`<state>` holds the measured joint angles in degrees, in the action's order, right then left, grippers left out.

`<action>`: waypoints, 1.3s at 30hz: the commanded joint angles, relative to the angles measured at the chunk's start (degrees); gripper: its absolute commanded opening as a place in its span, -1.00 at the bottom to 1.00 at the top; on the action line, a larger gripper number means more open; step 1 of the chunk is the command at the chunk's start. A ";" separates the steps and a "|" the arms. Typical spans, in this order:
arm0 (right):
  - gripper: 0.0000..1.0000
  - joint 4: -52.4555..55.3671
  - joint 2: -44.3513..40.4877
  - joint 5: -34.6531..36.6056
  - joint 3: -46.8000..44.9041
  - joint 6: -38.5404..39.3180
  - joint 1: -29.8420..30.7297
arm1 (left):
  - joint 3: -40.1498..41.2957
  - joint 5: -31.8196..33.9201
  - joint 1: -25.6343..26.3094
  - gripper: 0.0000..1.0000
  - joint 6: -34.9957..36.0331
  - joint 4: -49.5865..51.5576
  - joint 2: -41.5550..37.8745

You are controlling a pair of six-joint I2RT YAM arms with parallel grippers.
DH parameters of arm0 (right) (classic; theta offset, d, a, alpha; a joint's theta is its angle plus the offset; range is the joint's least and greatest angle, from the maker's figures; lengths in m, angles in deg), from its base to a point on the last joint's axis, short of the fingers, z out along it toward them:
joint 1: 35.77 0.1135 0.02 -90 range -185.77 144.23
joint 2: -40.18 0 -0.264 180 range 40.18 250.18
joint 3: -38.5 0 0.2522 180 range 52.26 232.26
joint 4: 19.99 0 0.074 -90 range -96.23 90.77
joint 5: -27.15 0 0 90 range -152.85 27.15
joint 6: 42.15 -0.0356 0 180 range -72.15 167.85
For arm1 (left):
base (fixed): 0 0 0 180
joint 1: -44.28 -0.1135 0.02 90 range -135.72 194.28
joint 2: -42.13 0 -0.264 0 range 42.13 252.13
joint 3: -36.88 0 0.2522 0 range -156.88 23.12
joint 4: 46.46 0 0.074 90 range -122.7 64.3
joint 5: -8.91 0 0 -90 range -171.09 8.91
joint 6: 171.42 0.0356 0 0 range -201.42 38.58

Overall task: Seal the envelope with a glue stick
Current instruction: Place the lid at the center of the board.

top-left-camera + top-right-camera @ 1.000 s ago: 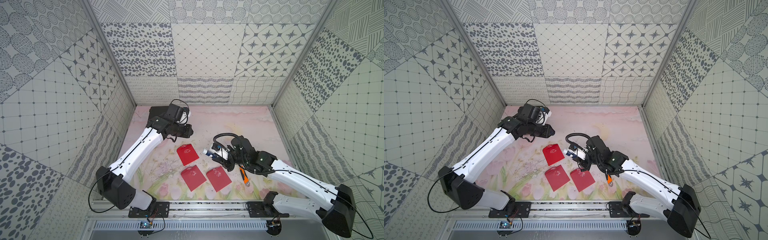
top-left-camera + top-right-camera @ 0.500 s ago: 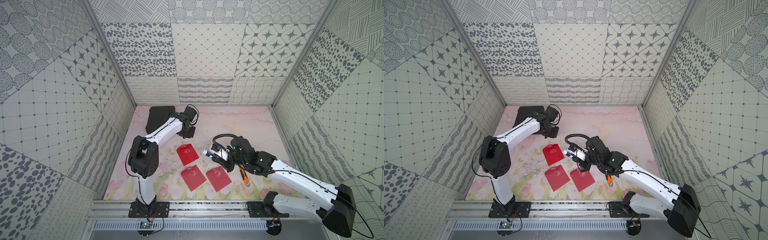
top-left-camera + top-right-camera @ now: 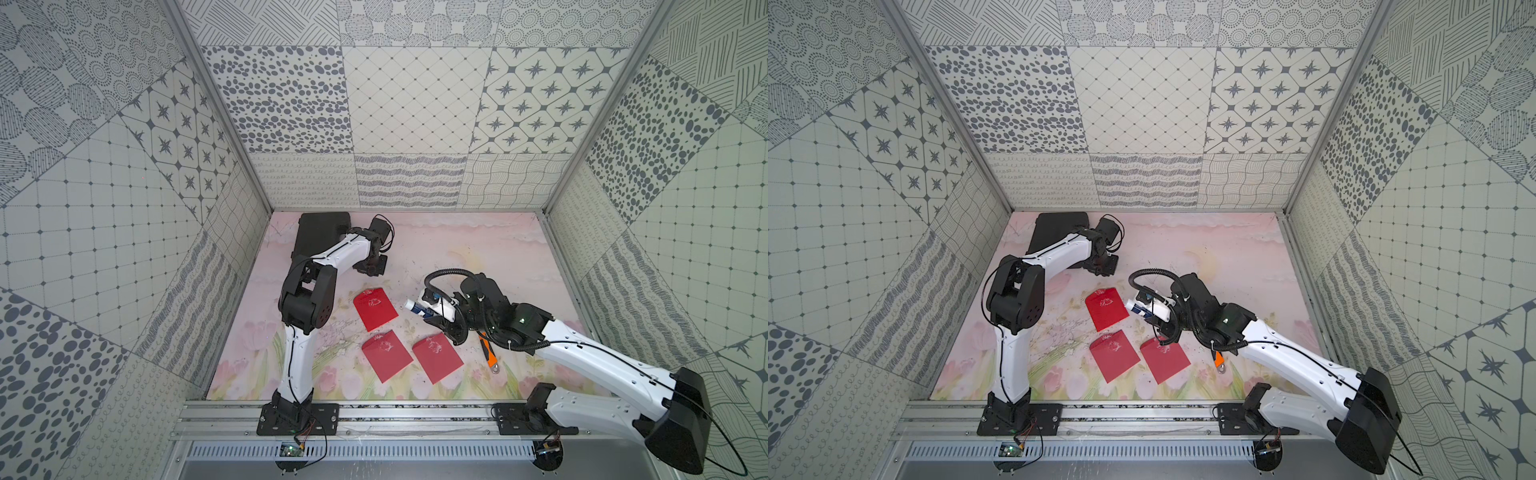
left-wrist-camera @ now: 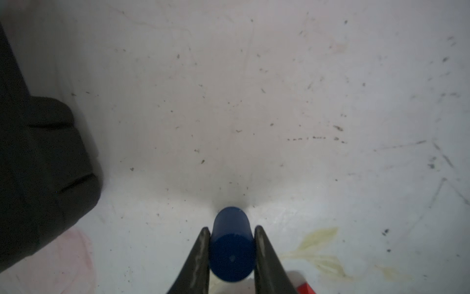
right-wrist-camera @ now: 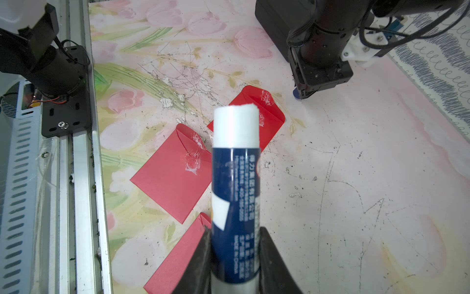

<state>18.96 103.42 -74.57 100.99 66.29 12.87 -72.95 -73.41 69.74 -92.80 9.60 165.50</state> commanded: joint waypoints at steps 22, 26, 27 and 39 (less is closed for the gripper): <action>-1.00 -0.58 -0.19 1.30 1.97 0.02 0.95 | 0.79 -1.62 -0.81 0.14 0.83 -3.30 -0.16; -1.00 -1.19 -0.13 1.74 2.01 -1.04 0.99 | 1.13 -2.76 -0.77 0.21 0.16 -3.41 -3.27; -1.00 -1.67 -0.13 1.90 2.03 -1.77 1.01 | 1.43 -3.31 -0.76 0.21 -0.13 -3.61 -4.59; -1.00 -12.70 -3.00 8.65 0.99 -18.37 1.03 | 10.87 -18.54 -0.97 0.23 -6.18 -15.09 -26.89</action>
<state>13.19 102.26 -68.83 101.10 54.96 13.73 -66.28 -81.34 69.06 -94.96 2.94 146.79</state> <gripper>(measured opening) 0.286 0.619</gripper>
